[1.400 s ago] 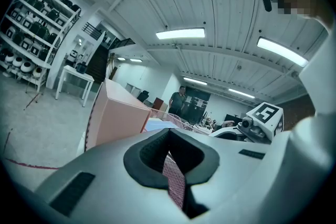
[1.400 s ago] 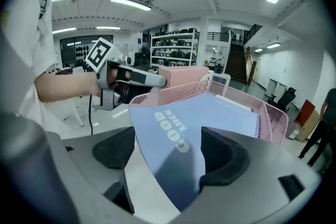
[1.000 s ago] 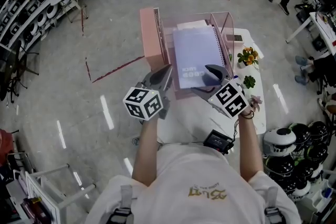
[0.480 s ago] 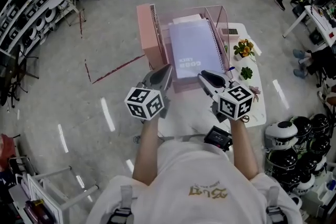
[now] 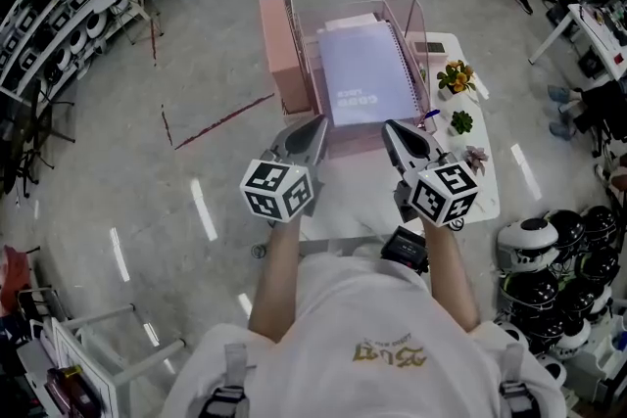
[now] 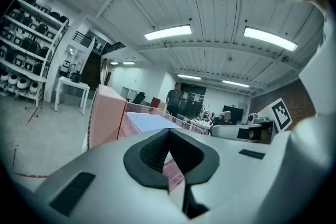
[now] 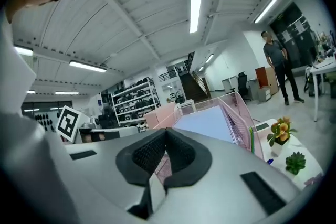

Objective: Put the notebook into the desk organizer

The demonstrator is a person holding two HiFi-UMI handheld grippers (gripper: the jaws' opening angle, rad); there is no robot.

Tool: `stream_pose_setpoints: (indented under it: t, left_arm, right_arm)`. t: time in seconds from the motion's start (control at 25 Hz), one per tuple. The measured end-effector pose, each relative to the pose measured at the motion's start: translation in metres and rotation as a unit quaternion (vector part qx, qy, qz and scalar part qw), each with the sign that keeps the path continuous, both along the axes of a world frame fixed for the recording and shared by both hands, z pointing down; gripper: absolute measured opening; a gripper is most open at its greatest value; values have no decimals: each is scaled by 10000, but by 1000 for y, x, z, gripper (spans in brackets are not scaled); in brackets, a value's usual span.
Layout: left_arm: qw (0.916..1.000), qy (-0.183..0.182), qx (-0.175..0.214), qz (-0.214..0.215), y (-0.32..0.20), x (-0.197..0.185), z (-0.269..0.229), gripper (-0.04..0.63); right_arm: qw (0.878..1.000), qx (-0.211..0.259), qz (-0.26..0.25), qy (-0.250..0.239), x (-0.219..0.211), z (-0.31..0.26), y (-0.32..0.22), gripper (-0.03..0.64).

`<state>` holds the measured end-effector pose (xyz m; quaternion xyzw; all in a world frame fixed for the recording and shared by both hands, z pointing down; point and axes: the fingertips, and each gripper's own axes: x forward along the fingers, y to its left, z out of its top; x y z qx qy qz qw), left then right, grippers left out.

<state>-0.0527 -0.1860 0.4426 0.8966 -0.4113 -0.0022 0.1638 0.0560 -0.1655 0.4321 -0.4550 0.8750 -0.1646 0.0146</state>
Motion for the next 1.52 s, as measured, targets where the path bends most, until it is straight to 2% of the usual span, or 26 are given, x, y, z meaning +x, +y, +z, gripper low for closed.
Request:
stream_pose_setpoints:
  t: [0.56,0.76,0.96,1.52]
  left_arm:
    - [9998,-8,43,-173,6,-11,-1,15]
    - [9999,-10,14,-141,5,-8,0,15]
    - [9999,-7,3,-114,5,-4,0,15]
    - [9999,20,-14,-147,6,-2,0,15]
  right_arm:
    - [9983,28,463,366,10,6,0,11]
    - [9982,23,482,366,12,6,0,11]
    - [9987,-50,494,85,17,3,-1,11]
    - [9986,-57,510,120,24,6,1,11]
